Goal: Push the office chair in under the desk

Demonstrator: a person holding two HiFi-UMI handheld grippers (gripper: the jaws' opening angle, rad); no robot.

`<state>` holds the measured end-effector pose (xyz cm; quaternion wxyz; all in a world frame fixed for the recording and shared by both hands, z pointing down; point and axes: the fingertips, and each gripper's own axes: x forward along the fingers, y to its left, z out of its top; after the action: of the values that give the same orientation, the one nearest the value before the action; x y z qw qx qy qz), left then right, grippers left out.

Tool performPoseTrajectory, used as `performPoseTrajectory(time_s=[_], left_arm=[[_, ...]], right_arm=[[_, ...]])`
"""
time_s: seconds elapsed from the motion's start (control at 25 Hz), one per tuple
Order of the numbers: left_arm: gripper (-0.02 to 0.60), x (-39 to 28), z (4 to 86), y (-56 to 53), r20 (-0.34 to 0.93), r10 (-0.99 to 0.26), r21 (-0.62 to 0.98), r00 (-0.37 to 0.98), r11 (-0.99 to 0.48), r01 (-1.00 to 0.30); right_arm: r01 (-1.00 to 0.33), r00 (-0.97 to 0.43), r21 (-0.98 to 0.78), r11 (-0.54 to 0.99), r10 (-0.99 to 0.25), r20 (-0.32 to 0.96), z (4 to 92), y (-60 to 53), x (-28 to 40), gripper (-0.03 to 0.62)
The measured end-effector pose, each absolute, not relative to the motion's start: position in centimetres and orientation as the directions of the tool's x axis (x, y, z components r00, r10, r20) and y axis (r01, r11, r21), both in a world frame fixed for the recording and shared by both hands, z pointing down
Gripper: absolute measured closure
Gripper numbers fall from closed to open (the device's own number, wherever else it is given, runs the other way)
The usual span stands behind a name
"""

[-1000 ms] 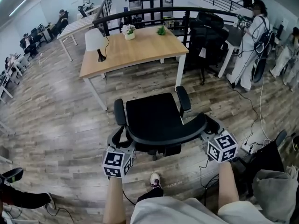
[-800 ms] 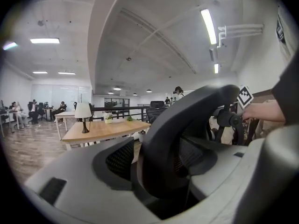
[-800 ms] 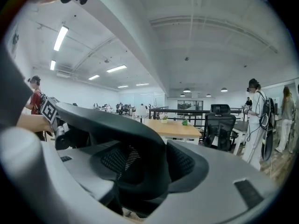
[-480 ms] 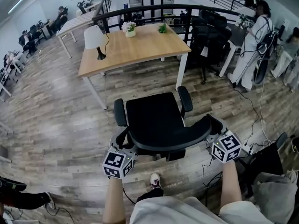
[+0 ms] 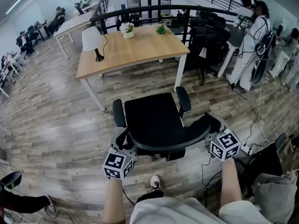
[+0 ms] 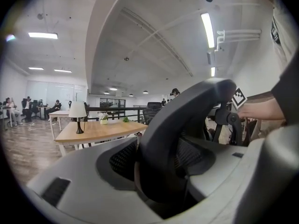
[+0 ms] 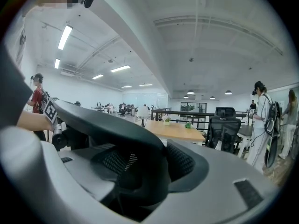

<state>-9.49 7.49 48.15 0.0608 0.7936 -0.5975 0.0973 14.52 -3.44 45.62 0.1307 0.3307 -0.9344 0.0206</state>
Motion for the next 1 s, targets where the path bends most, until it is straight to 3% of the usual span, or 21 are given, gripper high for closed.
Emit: performPoseTrajectory(time_s=[1.0], left_arm=[[0.282, -14.4, 48.1, -0.3, 0.255, -0.921, -0.015, 0.296, -0.310, -0.951]], right_arm=[[-0.644, -0.733, 0.040, 0.764, -0.631, 0.255, 45.5, -11.1, 9.6, 0.333]])
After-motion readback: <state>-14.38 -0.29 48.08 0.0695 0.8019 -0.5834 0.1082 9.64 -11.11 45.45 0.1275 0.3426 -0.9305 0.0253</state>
